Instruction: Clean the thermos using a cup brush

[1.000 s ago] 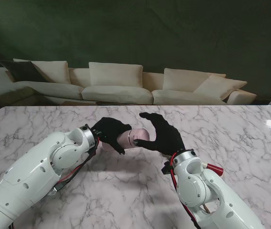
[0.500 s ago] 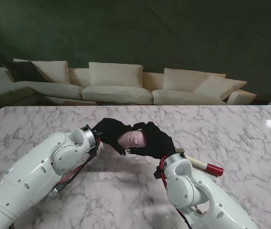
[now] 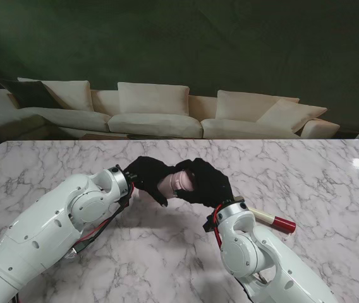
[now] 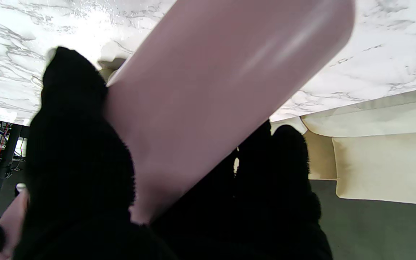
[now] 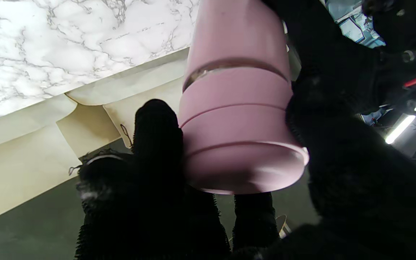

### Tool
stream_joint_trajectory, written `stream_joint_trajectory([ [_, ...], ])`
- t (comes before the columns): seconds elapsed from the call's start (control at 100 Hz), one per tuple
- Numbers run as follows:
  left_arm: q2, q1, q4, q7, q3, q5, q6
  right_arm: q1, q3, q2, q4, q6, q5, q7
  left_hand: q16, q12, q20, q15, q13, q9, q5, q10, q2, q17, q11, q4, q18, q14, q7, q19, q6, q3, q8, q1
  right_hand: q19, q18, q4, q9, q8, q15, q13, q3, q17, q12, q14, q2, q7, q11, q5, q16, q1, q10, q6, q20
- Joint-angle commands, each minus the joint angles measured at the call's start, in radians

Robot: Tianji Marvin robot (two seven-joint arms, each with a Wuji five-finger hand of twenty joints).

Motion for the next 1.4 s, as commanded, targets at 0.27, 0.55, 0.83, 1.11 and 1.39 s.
stream_joint_trajectory([
  [0.27, 0.000, 0.006, -0.006, -0.013, -0.013, 0.014, -0.004, -0.052, 0.065, 0.001, -0.036, -0.082, 0.018, -0.022, 0.023, 0.049, 0.029, 0.082, 0.048, 0.105, 0.112, -0.069, 0.232, 0.009, 0.138, 0.072, -0.047, 0.011, 0.163, 0.037, -0.178, 0.569, 0.049, 0.192, 0.058, -0.125, 0.040, 0.156, 0.087, 0.036, 0.052, 0.246, 0.041, 0.099, -0.160, 0.134, 0.241, 0.071, 0.222, 0.009, 0.274, -0.122, -0.157, -0.051],
  [0.55, 0.005, 0.025, -0.019, -0.015, -0.040, 0.041, -0.019, -0.124, 0.209, 0.006, -0.078, -0.147, -0.035, -0.070, 0.024, 0.048, 0.030, 0.082, 0.046, 0.104, 0.110, -0.071, 0.234, 0.008, 0.139, 0.070, -0.047, 0.010, 0.162, 0.036, -0.178, 0.569, 0.048, 0.192, 0.034, -0.108, 0.040, 0.148, 0.084, 0.013, 0.039, 0.228, 0.021, 0.102, -0.156, 0.144, 0.226, 0.065, 0.202, 0.003, 0.269, -0.121, -0.163, -0.061],
  [0.83, 0.006, 0.058, -0.044, -0.004, -0.064, 0.062, -0.016, -0.130, 0.364, 0.033, -0.054, -0.187, -0.159, -0.029, 0.024, 0.048, 0.031, 0.083, 0.048, 0.105, 0.113, -0.068, 0.232, 0.008, 0.140, 0.071, -0.047, 0.013, 0.163, 0.037, -0.175, 0.569, 0.048, 0.191, 0.025, -0.114, 0.043, 0.181, 0.078, -0.004, 0.057, 0.220, 0.026, 0.101, -0.163, 0.139, 0.225, 0.062, 0.221, -0.003, 0.266, -0.150, -0.177, -0.062],
  [1.11, 0.005, 0.091, -0.067, 0.018, -0.093, 0.083, -0.011, -0.065, 0.417, 0.057, 0.034, -0.189, -0.258, 0.030, 0.024, 0.047, 0.031, 0.083, 0.046, 0.103, 0.111, -0.069, 0.234, 0.008, 0.140, 0.071, -0.046, 0.011, 0.162, 0.037, -0.178, 0.568, 0.049, 0.190, 0.012, -0.115, 0.041, 0.194, 0.094, -0.019, 0.060, 0.259, 0.021, 0.106, -0.172, 0.121, 0.221, 0.047, 0.240, -0.005, 0.275, -0.162, -0.184, -0.063],
  [1.39, 0.005, 0.097, -0.065, 0.034, -0.103, 0.091, -0.022, 0.068, 0.369, 0.080, 0.217, -0.117, -0.337, 0.088, 0.024, 0.047, 0.031, 0.083, 0.047, 0.103, 0.111, -0.070, 0.234, 0.008, 0.141, 0.072, -0.047, 0.012, 0.162, 0.038, -0.177, 0.570, 0.050, 0.190, -0.005, -0.119, 0.038, 0.190, 0.102, -0.030, 0.053, 0.252, 0.012, 0.108, -0.173, 0.128, 0.210, 0.040, 0.240, -0.006, 0.272, -0.166, -0.193, -0.064],
])
